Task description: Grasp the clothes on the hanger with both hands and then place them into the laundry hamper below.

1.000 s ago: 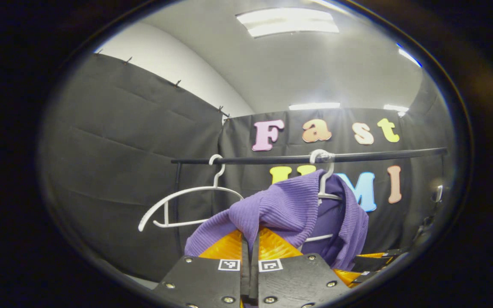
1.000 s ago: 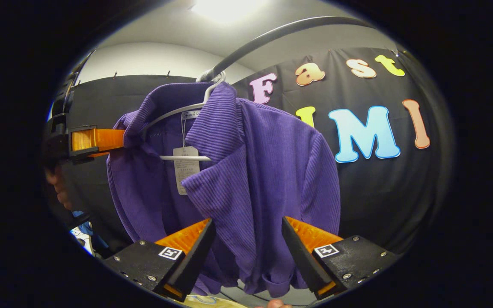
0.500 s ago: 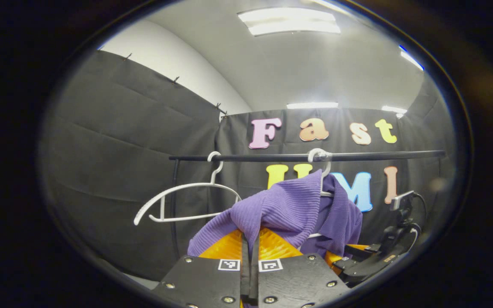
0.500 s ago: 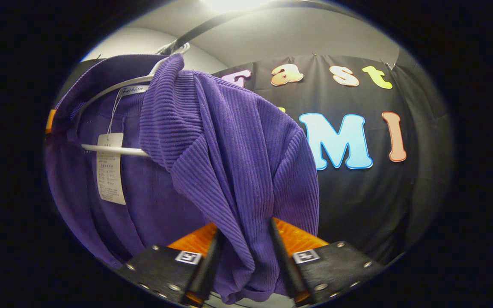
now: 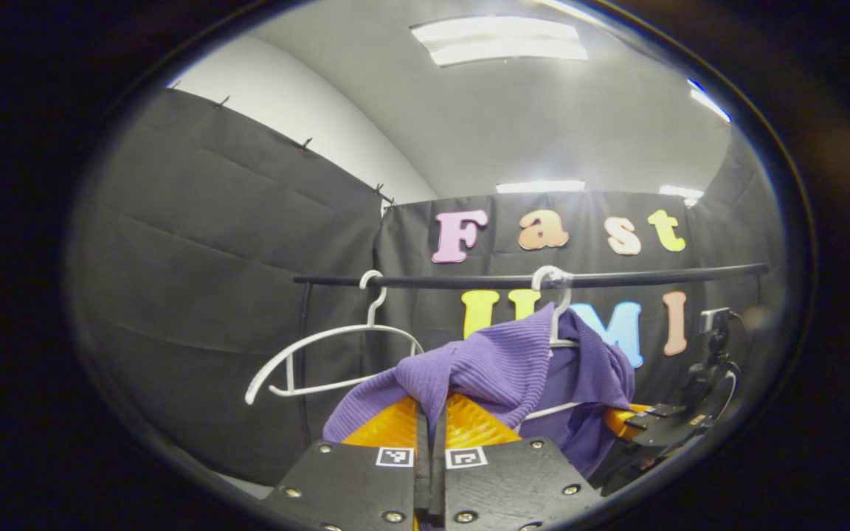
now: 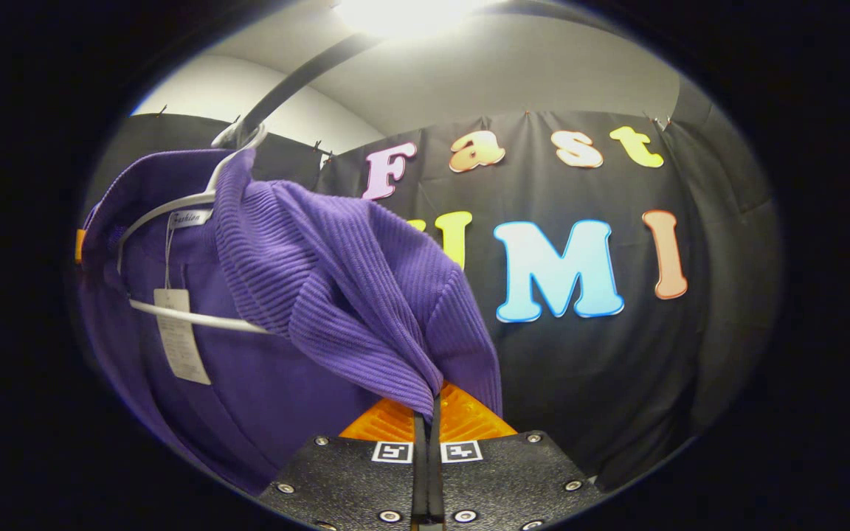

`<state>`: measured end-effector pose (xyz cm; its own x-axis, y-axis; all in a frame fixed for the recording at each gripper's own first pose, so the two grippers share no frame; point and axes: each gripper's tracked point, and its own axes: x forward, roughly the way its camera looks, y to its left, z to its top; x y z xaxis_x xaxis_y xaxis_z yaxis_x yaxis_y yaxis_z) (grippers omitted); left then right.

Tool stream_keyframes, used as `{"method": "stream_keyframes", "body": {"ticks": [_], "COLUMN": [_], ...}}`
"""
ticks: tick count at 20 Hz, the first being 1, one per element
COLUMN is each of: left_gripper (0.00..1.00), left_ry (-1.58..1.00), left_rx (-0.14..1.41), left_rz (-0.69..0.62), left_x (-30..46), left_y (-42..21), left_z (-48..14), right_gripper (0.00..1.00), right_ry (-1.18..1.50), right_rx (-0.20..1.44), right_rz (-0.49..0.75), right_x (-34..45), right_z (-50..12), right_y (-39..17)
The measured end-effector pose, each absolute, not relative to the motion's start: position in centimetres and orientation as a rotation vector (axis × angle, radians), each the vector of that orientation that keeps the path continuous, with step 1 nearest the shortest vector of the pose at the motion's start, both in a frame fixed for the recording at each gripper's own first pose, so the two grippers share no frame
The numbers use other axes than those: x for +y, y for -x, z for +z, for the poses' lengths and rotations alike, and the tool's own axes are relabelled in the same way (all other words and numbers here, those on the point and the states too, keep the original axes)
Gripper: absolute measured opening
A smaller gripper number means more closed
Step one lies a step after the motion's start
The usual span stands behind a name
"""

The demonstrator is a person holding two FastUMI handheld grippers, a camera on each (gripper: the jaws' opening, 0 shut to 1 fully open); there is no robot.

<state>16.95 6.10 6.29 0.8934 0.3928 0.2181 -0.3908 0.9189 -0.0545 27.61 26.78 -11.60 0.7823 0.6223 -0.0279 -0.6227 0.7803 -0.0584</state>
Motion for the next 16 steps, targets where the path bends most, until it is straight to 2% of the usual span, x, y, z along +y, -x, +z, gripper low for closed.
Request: {"method": "stream_keyframes", "body": {"ticks": [1, 3, 4, 6, 12, 13, 14, 15, 16], "left_gripper": [0.0, 0.05, 0.0, 0.05, 0.05, 0.0, 0.0, 0.05, 0.01], "left_ry": [0.0, -0.009, -0.009, -0.01, -0.007, 0.004, 0.009, 0.011, 0.009], "left_rx": [-0.235, -0.25, -0.259, -0.273, -0.288, -0.289, -0.296, -0.302, -0.302], "left_rz": [0.414, 0.434, 0.446, 0.466, 0.476, 0.475, 0.477, 0.48, 0.478], "left_x": [6.3, 7.2, 7.7, 8.6, 12.0, 12.5, 13.0, 13.7, 13.9], "left_y": [-17.0, -16.2, -15.9, -15.9, -17.2, -17.4, -17.5, -17.7, -17.5], "left_z": [6.7, 7.5, 7.8, 8.6, 9.9, 10.0, 10.4, 10.8, 11.9], "right_gripper": [0.0, 0.0, 0.0, 0.0, 0.0, 0.0, 0.0, 0.0, 0.0], "right_ry": [0.06, 0.053, 0.049, 0.046, 0.045, 0.019, -0.008, -0.027, -0.028], "right_rx": [-0.007, -0.033, -0.045, -0.078, -0.125, -0.103, -0.057, -0.008, 0.023], "right_rz": [0.658, 0.631, 0.619, 0.597, 0.578, 0.603, 0.646, 0.689, 0.717], "right_x": [26.6, 26.3, 26.3, 26.2, 26.3, 26.7, 27.3, 27.6, 27.3], "right_z": [-11.0, -10.2, -9.9, -8.9, -7.4, -7.7, -8.6, -9.5, -10.3], "right_y": [-28.2, -29.2, -29.7, -30.5, -32.0, -31.7, -31.0, -30.2, -29.5]}}
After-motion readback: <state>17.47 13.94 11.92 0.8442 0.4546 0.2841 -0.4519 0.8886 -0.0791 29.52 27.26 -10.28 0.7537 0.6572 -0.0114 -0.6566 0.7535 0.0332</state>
